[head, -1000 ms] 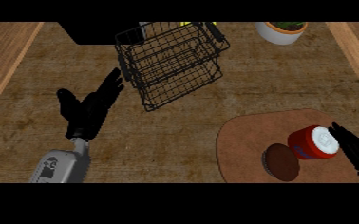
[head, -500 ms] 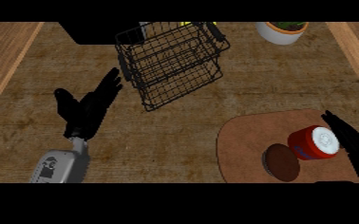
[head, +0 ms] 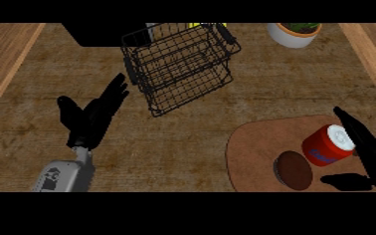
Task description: Pick the can from the cutting board and place it in the tiered basket
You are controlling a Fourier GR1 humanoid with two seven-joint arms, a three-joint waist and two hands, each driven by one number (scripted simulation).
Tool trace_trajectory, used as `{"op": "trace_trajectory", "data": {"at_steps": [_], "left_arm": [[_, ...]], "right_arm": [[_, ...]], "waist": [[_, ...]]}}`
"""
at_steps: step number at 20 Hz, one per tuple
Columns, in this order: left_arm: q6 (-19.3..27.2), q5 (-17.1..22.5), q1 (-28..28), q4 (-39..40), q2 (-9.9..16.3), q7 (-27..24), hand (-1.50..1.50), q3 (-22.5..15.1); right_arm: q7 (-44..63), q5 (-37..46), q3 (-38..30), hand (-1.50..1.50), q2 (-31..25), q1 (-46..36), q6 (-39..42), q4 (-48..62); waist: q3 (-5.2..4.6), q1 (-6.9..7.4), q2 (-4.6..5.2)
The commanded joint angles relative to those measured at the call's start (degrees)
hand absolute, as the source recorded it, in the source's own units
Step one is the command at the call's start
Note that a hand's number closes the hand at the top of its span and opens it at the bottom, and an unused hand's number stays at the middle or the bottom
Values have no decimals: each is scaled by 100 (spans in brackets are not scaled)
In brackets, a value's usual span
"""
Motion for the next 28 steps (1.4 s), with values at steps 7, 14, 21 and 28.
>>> {"op": "trace_trajectory", "data": {"at_steps": [7,14,21,28], "left_arm": [[167,-261,51,-110,-265,122,0,-190],[136,-229,-169,35,-265,72,0,-44],[-33,-185,43,-40,-166,8,0,-45],[142,-197,17,-442,-241,358,0,-82]], "right_arm": [[-954,79,431,150,172,68,-121,670],[-855,414,550,150,301,-93,-510,522],[717,1508,1077,150,388,-461,5,243],[1833,1631,1337,150,796,-985,1167,-291]], "waist": [[55,16,30],[49,-9,35],[34,112,53],[46,49,10]]}}
